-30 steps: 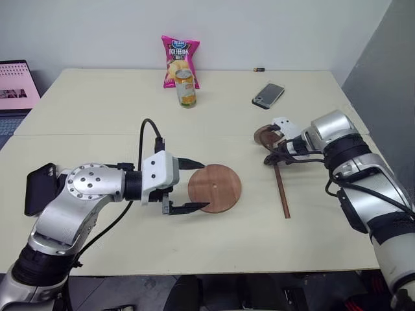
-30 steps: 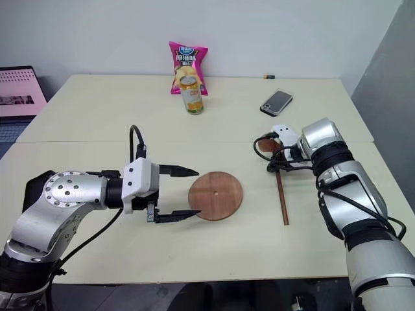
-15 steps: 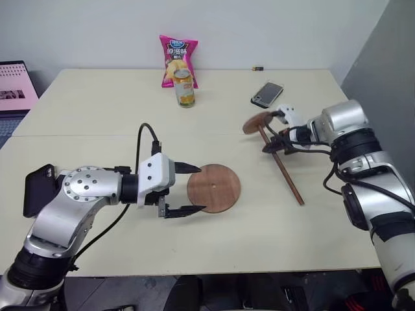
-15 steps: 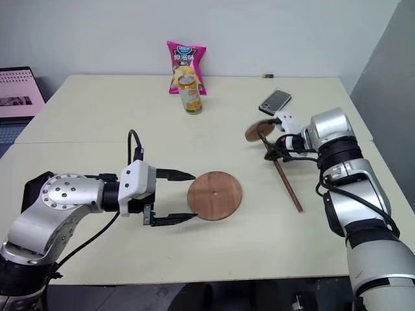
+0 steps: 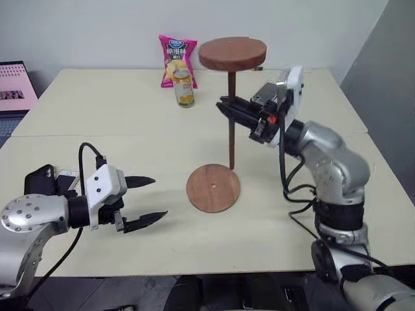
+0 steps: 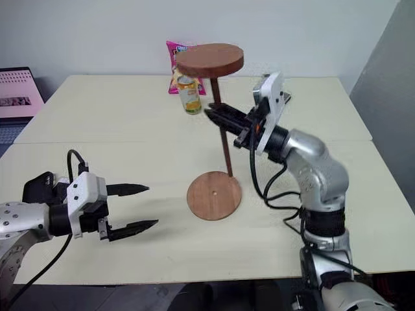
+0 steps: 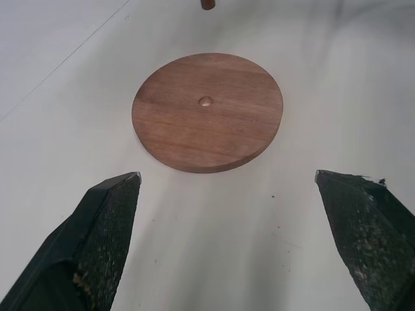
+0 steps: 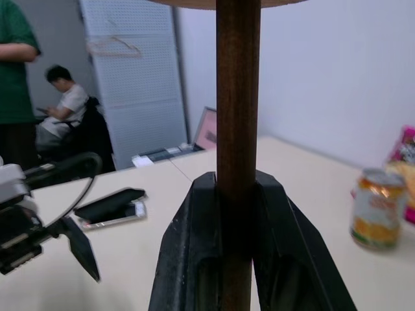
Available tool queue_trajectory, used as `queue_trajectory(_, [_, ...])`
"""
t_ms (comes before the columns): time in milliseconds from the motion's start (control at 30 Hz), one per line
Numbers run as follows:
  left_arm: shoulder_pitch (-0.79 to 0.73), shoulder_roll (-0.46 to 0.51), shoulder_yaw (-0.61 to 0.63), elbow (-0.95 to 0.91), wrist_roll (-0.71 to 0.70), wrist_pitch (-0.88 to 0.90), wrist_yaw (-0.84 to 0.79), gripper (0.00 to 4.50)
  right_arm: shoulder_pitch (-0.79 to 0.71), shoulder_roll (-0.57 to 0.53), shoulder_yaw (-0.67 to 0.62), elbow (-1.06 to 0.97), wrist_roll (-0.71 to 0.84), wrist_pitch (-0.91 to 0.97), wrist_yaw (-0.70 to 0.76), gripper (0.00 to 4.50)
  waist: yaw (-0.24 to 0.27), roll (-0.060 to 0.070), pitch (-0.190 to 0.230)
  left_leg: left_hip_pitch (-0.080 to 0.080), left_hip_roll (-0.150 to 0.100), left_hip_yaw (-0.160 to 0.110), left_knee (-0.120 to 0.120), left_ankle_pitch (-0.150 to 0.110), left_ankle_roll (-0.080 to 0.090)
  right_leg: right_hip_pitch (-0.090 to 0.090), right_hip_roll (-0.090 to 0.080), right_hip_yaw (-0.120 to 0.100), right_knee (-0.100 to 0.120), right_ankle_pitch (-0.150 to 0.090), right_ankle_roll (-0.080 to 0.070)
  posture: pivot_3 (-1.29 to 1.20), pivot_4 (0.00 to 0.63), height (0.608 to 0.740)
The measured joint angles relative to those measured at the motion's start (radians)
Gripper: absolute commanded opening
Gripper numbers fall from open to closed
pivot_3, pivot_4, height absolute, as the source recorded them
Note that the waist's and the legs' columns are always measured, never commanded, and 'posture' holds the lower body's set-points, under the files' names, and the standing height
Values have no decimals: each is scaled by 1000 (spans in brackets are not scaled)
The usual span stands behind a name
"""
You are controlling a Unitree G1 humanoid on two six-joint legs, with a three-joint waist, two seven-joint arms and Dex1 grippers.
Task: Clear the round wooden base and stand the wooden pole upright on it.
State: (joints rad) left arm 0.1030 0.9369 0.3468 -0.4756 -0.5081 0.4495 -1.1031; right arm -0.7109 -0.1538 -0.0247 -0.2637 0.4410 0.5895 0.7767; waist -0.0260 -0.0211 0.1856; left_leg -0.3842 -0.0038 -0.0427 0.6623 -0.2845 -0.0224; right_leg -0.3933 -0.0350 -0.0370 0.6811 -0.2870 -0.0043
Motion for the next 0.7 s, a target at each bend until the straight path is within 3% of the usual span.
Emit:
queue_trajectory(267, [-18, -30, -60, 0, -1, -37, 1, 4500, 146, 89, 129, 48, -46, -281, 8, 235, 0, 0, 0, 2, 0, -1, 0, 0, 0, 3, 0, 0, 0, 0, 0, 0, 150, 740])
queue_trajectory(700, [-46, -19, -85, -4, -19, -25, -20, 4500, 183, 86, 205, 168, -107, -435, 7, 235, -1, 0, 0, 3, 0, -1, 0, 0, 0, 3, 0, 0, 0, 0, 0, 0, 150, 740])
